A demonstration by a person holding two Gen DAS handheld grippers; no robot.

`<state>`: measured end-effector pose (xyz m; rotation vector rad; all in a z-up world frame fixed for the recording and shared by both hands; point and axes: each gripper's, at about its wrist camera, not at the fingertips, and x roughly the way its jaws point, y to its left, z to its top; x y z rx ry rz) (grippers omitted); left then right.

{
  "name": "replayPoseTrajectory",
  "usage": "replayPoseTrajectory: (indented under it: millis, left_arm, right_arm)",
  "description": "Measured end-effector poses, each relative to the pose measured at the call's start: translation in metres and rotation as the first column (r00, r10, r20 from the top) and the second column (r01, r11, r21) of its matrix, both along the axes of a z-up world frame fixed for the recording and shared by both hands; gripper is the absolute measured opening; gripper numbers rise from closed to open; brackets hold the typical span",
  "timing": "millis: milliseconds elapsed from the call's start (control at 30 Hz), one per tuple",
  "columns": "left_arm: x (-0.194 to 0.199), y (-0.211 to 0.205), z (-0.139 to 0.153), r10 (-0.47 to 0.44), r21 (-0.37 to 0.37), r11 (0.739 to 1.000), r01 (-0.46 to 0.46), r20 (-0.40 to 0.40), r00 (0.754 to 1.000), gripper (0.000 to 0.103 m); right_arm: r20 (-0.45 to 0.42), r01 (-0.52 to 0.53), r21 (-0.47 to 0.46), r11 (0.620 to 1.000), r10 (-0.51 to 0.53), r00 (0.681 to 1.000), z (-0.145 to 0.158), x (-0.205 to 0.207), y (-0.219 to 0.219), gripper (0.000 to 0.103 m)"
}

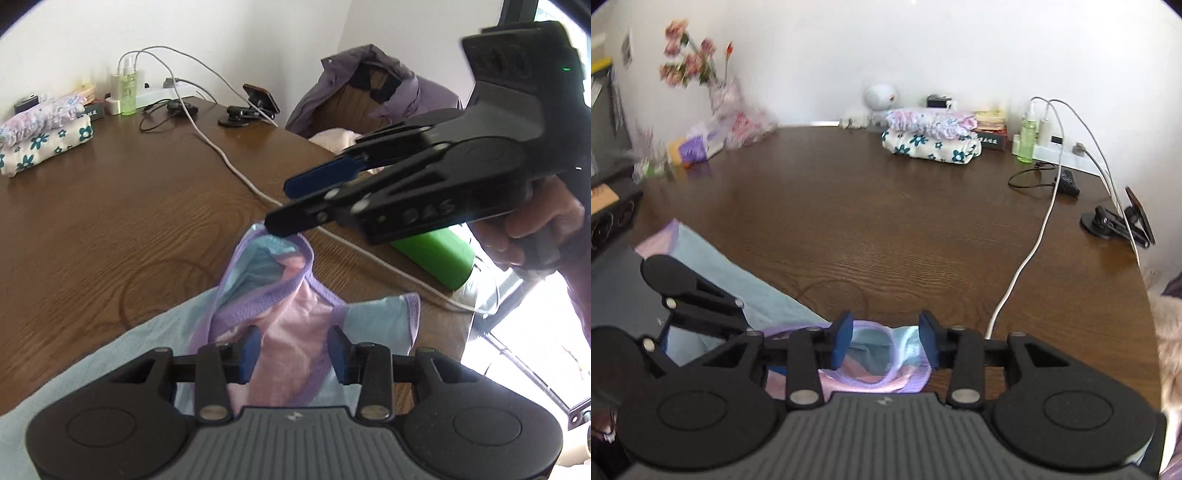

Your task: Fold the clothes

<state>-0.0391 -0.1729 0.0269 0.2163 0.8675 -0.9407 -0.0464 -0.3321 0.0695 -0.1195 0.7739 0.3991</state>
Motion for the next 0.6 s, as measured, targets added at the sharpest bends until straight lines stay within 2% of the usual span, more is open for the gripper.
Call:
replayPoseTrajectory:
  millis: [100, 133, 167, 200, 233, 433, 533, 600]
  left_arm:
    - [0.001, -0.007, -0.001, -0.005, 0.011, 1.0, 0.005, 0.008, 1.0, 0.042]
    - [0.0, -0.012, -0.004, 0.007, 0.025, 1.0, -0.007, 0.002, 1.0, 0.042]
    - [0.002, -0.014, -0.005, 0.025, 0.025, 0.999, -0.025, 0.0, 1.0, 0.041]
    - [0.004, -0.016, -0.006, 0.042, 0.024, 0.999, -0.042, -0.003, 0.999, 0.042]
    - [0.005, -0.015, -0.007, 0.065, 0.023, 0.998, -0.064, -0.013, 0.998, 0.041]
    - [0.002, -0.01, -0.006, 0.158, 0.009, 0.987, -0.158, -0.009, 0.987, 0.043]
    - [-0.002, -0.012, -0.002, 0.153, 0.01, 0.988, -0.153, 0.003, 0.988, 0.046]
    - [-0.005, -0.014, 0.001, 0.104, -0.035, 0.994, -0.103, 0.016, 0.994, 0.048]
  right_arm:
    - [-0.07, -0.116, -0.112, 0.987, 0.108, 0.992, -0.008, 0.02, 0.017, 0.039]
    - [-0.091, -0.139, -0.133, 0.981, 0.128, 0.988, -0.013, 0.025, 0.023, 0.034]
    - [-0.107, -0.149, -0.155, 0.977, 0.134, 0.985, -0.016, 0.029, 0.029, 0.015]
    - [-0.112, -0.152, -0.168, 0.974, 0.134, 0.985, -0.018, 0.032, 0.032, 0.004]
    - [-0.096, -0.138, -0.16, 0.977, 0.124, 0.988, -0.016, 0.031, 0.033, 0.002]
    - [0.061, 0.016, -0.035, 0.999, -0.014, 0.998, -0.007, 0.003, 0.028, 0.002]
    - [0.113, 0.098, 0.016, 0.995, -0.1, 0.989, -0.014, -0.017, 0.029, 0.002]
    - [0.123, 0.143, 0.086, 0.986, -0.153, 0.981, -0.015, -0.025, 0.024, 0.003]
